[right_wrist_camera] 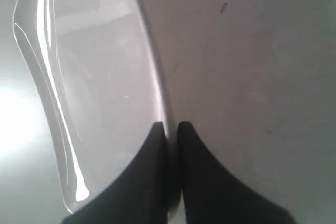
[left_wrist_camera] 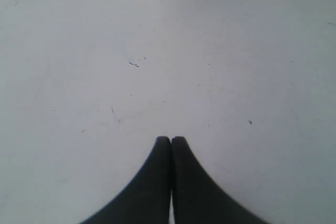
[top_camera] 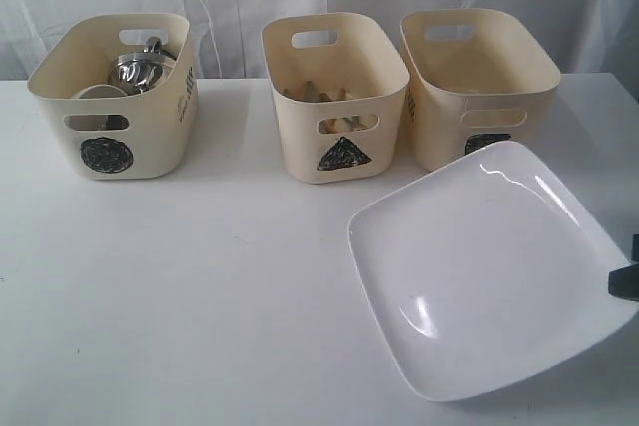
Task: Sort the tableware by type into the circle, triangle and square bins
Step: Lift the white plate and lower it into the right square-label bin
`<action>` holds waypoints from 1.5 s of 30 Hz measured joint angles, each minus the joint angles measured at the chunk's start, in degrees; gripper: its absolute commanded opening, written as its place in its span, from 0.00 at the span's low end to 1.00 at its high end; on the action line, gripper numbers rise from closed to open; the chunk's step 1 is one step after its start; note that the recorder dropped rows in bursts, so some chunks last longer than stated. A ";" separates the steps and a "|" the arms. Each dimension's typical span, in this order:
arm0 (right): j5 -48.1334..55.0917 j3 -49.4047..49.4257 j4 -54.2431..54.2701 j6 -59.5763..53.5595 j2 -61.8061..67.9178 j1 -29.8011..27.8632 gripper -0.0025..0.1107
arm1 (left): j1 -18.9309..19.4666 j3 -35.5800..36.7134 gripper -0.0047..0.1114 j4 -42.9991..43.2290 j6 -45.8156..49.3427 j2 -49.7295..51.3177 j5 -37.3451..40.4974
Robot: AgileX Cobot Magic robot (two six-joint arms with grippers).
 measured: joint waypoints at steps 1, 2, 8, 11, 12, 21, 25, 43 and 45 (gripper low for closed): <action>0.31 0.04 -0.38 0.36 -1.80 0.00 0.02 | 0.00 0.00 0.04 0.00 0.00 0.00 0.00; 0.44 0.04 -0.69 0.50 -2.83 0.00 0.02 | 0.00 0.00 0.04 0.00 0.00 0.00 0.00; 2.31 -0.06 -1.74 2.47 -6.56 0.00 0.02 | 0.00 0.00 0.04 0.00 0.00 0.00 0.00; 4.59 -0.82 -1.82 3.27 -7.56 0.00 0.02 | 0.00 0.00 0.04 0.00 0.00 0.00 0.00; 5.58 -1.45 -1.68 3.95 -7.99 0.00 0.02 | 0.00 0.00 0.04 0.00 0.00 0.00 0.00; 8.60 -12.55 0.16 12.33 -10.18 0.00 0.02 | 0.00 0.00 0.04 0.00 0.00 0.00 0.00; 6.22 -22.70 3.64 15.62 -9.95 0.00 0.02 | 0.00 0.00 0.04 0.00 0.00 0.00 0.00; -19.03 -53.56 18.51 6.32 18.73 7.98 0.02 | 0.00 0.00 0.04 0.00 0.00 0.00 0.00; -20.38 -54.86 18.63 4.56 21.49 10.10 0.02 | 0.00 0.00 0.04 0.00 0.00 0.00 0.00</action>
